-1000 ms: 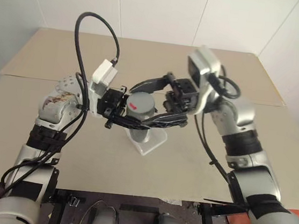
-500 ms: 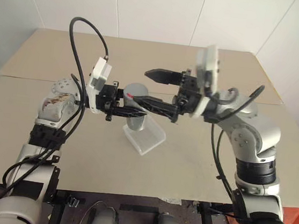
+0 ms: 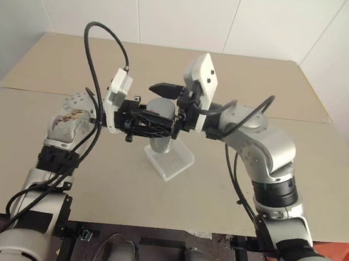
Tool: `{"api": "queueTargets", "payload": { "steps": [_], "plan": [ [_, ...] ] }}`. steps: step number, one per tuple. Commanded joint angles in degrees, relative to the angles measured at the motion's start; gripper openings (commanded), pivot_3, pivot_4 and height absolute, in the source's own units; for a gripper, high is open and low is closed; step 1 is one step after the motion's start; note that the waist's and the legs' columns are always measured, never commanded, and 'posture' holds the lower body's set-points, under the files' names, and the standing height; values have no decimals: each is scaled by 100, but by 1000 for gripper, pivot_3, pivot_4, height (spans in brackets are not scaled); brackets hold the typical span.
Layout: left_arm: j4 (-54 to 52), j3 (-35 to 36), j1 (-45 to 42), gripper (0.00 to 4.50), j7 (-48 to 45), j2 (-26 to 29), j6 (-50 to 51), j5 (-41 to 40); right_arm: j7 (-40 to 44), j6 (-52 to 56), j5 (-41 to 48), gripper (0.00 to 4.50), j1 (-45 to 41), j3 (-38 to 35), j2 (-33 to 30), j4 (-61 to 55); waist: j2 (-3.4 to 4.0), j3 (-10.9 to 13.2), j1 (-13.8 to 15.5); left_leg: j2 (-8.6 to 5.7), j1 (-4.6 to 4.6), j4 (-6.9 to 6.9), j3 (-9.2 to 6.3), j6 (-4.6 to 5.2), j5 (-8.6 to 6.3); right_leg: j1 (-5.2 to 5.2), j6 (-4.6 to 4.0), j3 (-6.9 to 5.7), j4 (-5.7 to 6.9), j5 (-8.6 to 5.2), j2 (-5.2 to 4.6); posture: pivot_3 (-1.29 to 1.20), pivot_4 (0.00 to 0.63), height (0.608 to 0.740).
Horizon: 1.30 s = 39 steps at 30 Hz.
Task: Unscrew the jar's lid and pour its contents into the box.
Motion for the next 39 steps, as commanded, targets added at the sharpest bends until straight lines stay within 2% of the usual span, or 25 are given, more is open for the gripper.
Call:
{"api": "queueTargets", "payload": {
  "steps": [1, 14, 26, 32, 39],
  "plan": [
    [-194, 88, -61, 1987, -63, 65, -96, -42, -17, -137, -185, 4475, -106, -172, -133, 43, 0, 0, 0, 0, 0, 0, 0, 0, 0, 0, 0, 0, -1, 0, 0, 0, 150, 740],
    [-510, 209, 197, 1987, -139, 412, 59, -173, 203, -279, -210, 4475, 195, -696, -905, 80, 0, 0, -3, 0, 1, 0, 0, 0, 0, 0, 0, 0, -2, 0, 0, 0, 150, 740],
    [-734, 304, 372, 1987, -169, 561, 170, -233, 337, -432, -167, 4475, 360, -819, -1247, 107, 0, 0, 25, -1, 0, 0, 0, 0, 0, 2, 0, -2, -6, 0, -2, 0, 150, 740],
    [-701, 329, 394, 1987, -65, 528, 135, -197, 539, -388, -142, 4475, 455, -875, -1384, -52, 0, 0, -15, 0, 0, -1, 0, 0, 0, -1, 0, 1, -4, 0, 0, 0, 150, 740],
    [-297, 235, 256, 1987, 161, 231, -132, 1, 871, -98, 350, 4475, 519, -851, -1451, -777, 0, 0, 16, 0, -1, 1, -1, 0, 0, 1, 0, -1, -5, 0, -1, 0, 150, 740]
  ]
}}
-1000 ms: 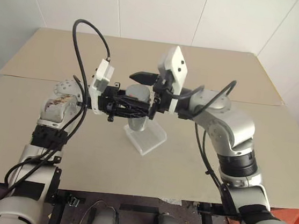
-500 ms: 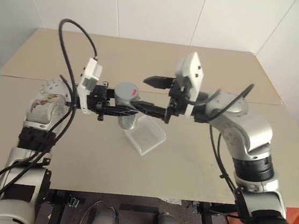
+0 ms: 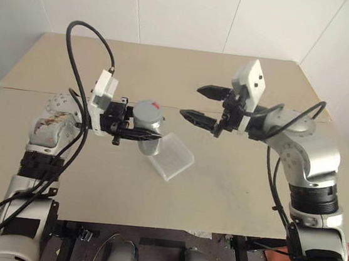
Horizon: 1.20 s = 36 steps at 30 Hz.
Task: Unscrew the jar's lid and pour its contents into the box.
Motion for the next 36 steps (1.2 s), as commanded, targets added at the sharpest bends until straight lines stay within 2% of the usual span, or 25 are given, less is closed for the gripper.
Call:
{"api": "queueTargets", "payload": {
  "steps": [1, 14, 21, 36],
  "plan": [
    [151, -23, -186, 1987, 84, -150, -277, 100, 63, 147, 260, 4475, -54, -80, -15, -566, 0, 0, 1, 0, 1, 0, 0, 0, 0, 1, 0, 0, 0, 0, -1, 0, 150, 740],
    [510, -136, -428, 1987, -26, -397, -569, 261, -377, 91, -163, 4475, -623, 686, 926, -249, 0, 0, -16, -1, 1, 1, 0, 0, 0, 0, 0, 0, 2, 0, 0, 0, 150, 740],
    [354, -113, -360, 1987, -51, -318, -528, 225, -322, -213, -469, 4475, -801, 760, 1266, 400, 0, 0, -9, -1, 1, 1, -1, 0, 0, 1, 0, -2, 3, 0, 0, 0, 150, 740],
    [52, -20, -124, 1987, -143, 26, -364, 80, 187, -509, -361, 4475, -497, 196, 781, 655, 0, 0, -13, 0, 1, 0, -1, 0, 0, 0, 0, -2, 3, 0, 0, 0, 150, 740]
  ]
}}
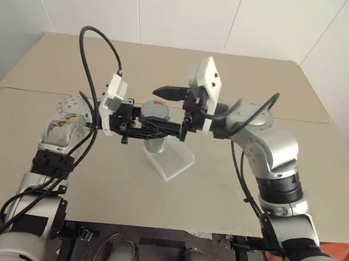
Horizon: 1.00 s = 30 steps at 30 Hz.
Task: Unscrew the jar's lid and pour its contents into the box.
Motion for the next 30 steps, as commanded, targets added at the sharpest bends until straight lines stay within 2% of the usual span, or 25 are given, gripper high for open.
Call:
{"api": "queueTargets", "payload": {
  "steps": [1, 23, 30],
  "plan": [
    [-334, 137, 37, 1987, -170, 156, 28, -178, -5, -200, 18, 4475, 78, -535, -308, -29, 0, 0, -1, 0, 0, 0, 0, 0, 0, 0, 0, 0, 0, 0, 0, 0, 150, 740],
    [-335, 168, 99, 1987, -49, 134, -24, -142, 425, -124, 375, 4475, 537, -816, -981, -703, 0, 0, 12, 0, 0, 0, 1, 0, 0, 0, 0, 1, -2, 0, -1, 0, 150, 740],
    [-199, 98, 42, 1987, 65, -37, -147, -23, 49, 304, 614, 4475, 457, -599, -716, -1195, 0, 0, -1, 0, 0, 0, 0, 0, 0, 0, 0, 1, -1, 0, 0, 0, 150, 740]
  ]
}}
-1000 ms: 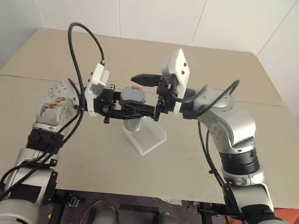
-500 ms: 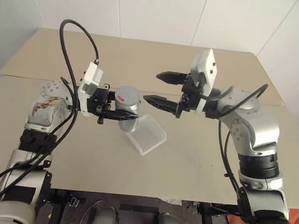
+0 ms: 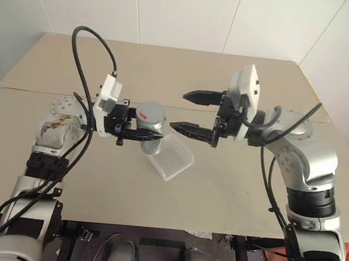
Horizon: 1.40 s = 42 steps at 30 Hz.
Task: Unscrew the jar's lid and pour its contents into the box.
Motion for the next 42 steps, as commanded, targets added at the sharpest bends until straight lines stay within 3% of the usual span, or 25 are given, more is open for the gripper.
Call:
{"api": "queueTargets", "payload": {
  "steps": [1, 11, 29, 32, 35, 42],
  "plan": [
    [16, 6, -117, 1987, 60, -60, -168, 52, -359, 235, 28, 4475, -177, 105, 179, -400, 0, 0, -10, 0, 0, 0, 0, 0, 0, 0, 0, 0, 0, 0, 0, 0, 150, 740],
    [40, -25, -129, 1987, 53, -118, -204, 64, -936, 601, -164, 4475, -422, 467, 522, -418, 0, 0, 5, -1, 0, 0, 0, 0, 0, 0, 0, 0, 0, 0, -1, 0, 150, 740],
    [-128, -6, -17, 1987, 102, -67, -172, 49, -953, 687, -257, 4475, -599, 709, 845, -217, 0, 0, 1, -1, 0, 0, -1, 0, 0, 0, 0, 0, 1, 0, 0, 0, 150, 740],
    [-124, -9, -15, 1987, 105, -63, -176, 52, -955, 676, -242, 3875, -616, 677, 870, -207, 0, 0, -1, -1, 0, 0, 0, 0, 0, 0, 0, 0, 0, 0, 0, 0, 150, 740],
    [-118, -18, -8, 1987, 98, -62, -190, 65, -983, 672, -239, 2841, -634, 641, 891, -207, 0, 0, -1, -1, 0, 0, 0, 0, 0, 0, 0, 0, 0, 0, 0, 0, 150, 740],
    [-100, -57, -12, 1987, 79, -65, -184, 83, -1119, 758, -136, 2752, -684, 457, 927, -190, 0, 0, -1, -1, 0, 0, -1, 0, 0, 0, 0, -1, 0, 0, 0, 0, 150, 740]
  ]
}}
